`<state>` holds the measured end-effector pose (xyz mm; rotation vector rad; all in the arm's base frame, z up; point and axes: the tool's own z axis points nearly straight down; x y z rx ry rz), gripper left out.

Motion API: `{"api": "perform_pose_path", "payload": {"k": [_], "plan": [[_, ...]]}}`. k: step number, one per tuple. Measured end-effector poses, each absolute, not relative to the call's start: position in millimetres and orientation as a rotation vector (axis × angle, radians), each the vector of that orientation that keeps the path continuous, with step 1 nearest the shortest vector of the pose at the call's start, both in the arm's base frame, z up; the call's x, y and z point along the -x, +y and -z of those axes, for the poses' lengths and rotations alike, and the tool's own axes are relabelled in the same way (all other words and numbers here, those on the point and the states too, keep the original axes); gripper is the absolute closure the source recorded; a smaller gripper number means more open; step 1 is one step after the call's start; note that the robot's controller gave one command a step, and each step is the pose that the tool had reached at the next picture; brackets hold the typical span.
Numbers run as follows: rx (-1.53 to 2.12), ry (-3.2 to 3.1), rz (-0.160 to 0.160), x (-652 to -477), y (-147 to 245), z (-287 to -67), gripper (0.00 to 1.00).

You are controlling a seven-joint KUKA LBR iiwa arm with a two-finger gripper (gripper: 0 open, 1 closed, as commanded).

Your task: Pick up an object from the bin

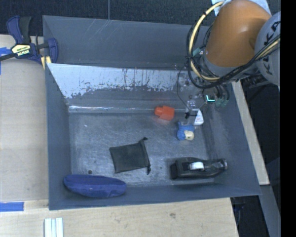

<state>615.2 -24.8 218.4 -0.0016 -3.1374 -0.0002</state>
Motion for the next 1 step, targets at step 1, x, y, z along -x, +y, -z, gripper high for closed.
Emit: {"api": "perform_pose_path", "payload": {"k": [1], "plan": [[-0.043, -3.137, 0.002, -617.0, -3.3, -142.7, 0.00]]}}
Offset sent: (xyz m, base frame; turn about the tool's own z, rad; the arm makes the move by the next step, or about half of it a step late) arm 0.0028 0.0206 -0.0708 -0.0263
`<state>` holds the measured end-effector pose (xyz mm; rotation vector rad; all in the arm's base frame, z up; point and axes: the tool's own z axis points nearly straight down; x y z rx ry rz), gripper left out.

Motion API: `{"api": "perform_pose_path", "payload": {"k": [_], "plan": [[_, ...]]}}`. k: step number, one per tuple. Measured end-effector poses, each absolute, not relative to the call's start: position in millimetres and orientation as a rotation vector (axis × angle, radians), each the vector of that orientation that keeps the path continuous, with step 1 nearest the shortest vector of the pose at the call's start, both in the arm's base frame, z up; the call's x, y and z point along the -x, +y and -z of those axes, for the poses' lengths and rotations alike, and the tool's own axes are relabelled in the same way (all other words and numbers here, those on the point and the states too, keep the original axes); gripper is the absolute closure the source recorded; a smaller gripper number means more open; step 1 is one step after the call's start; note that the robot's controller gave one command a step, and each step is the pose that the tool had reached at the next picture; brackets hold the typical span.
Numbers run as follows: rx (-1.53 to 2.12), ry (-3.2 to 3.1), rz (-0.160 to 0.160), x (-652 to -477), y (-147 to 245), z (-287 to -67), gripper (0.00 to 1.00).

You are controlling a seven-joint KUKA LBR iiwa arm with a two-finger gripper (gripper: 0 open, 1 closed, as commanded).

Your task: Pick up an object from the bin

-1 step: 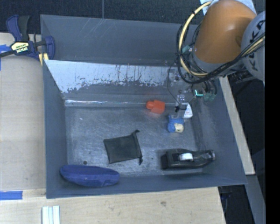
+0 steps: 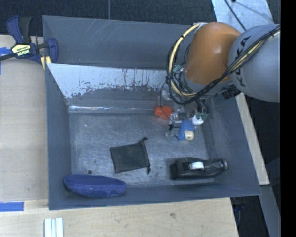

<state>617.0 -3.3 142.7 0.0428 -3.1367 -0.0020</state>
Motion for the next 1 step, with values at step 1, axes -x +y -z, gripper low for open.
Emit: {"api": "perform_pose_path", "payload": {"k": [1], "plan": [[-0.075, -3.142, 0.001, -615.6, -33.6, -80.8, 0.00]]}}
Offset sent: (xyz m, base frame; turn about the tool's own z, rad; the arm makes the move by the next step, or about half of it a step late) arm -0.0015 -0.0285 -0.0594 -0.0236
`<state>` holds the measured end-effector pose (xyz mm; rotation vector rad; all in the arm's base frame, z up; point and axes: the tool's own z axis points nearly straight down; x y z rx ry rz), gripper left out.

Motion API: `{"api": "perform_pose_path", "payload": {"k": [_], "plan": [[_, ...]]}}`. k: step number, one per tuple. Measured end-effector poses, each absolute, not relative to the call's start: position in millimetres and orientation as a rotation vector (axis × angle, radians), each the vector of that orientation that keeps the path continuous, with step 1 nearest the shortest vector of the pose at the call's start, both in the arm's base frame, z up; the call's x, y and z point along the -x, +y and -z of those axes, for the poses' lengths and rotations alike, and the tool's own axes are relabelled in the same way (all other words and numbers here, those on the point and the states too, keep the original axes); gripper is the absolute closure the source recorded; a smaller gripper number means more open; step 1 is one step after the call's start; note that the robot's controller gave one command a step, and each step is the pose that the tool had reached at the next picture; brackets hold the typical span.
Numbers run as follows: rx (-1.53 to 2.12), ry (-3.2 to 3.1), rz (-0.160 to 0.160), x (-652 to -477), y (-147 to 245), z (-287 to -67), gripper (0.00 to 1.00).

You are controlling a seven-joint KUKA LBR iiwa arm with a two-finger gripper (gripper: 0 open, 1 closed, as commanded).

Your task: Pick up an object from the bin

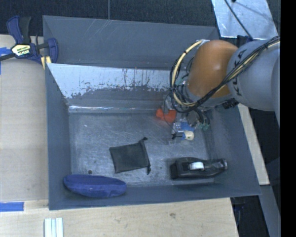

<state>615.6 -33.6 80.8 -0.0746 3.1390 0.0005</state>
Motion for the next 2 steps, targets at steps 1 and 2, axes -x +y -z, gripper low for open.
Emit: {"api": "perform_pose_path", "payload": {"k": [1, 2], "plan": [[0.118, 3.137, -0.001, -603.0, -7.0, -101.0, 0.00], [0.115, 3.138, 0.000, -603.1, -8.3, -99.7, 1.00]]}}
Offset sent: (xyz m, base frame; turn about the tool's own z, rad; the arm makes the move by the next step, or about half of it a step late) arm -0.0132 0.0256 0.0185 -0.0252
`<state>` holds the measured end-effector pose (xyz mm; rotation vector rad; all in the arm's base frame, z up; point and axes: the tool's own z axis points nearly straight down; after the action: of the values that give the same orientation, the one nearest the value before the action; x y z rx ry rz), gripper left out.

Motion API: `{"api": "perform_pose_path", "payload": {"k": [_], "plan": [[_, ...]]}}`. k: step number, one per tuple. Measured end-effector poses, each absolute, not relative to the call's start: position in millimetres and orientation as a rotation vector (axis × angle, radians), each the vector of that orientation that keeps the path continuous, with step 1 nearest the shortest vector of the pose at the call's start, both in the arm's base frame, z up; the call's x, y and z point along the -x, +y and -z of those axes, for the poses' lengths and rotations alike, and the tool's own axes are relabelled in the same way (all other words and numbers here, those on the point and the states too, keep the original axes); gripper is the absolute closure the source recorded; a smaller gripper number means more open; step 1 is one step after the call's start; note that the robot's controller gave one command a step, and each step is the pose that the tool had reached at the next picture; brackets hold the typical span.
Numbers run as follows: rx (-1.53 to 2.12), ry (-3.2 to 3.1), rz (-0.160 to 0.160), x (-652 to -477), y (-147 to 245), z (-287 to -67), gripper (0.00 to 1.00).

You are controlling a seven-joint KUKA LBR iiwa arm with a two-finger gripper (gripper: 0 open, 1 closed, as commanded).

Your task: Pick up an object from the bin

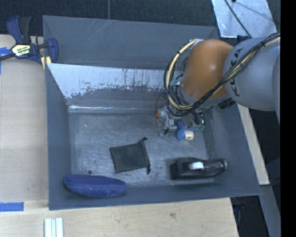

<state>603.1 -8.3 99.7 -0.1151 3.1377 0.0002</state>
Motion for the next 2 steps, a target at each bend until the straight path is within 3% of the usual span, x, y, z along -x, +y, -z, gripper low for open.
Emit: {"api": "perform_pose_path", "payload": {"k": [1, 2], "plan": [[0.093, 3.126, 0.002, -608.9, -21.4, -219.7, 1.00], [0.093, 3.136, 0.001, -607.0, -21.1, -214.2, 0.00]]}}
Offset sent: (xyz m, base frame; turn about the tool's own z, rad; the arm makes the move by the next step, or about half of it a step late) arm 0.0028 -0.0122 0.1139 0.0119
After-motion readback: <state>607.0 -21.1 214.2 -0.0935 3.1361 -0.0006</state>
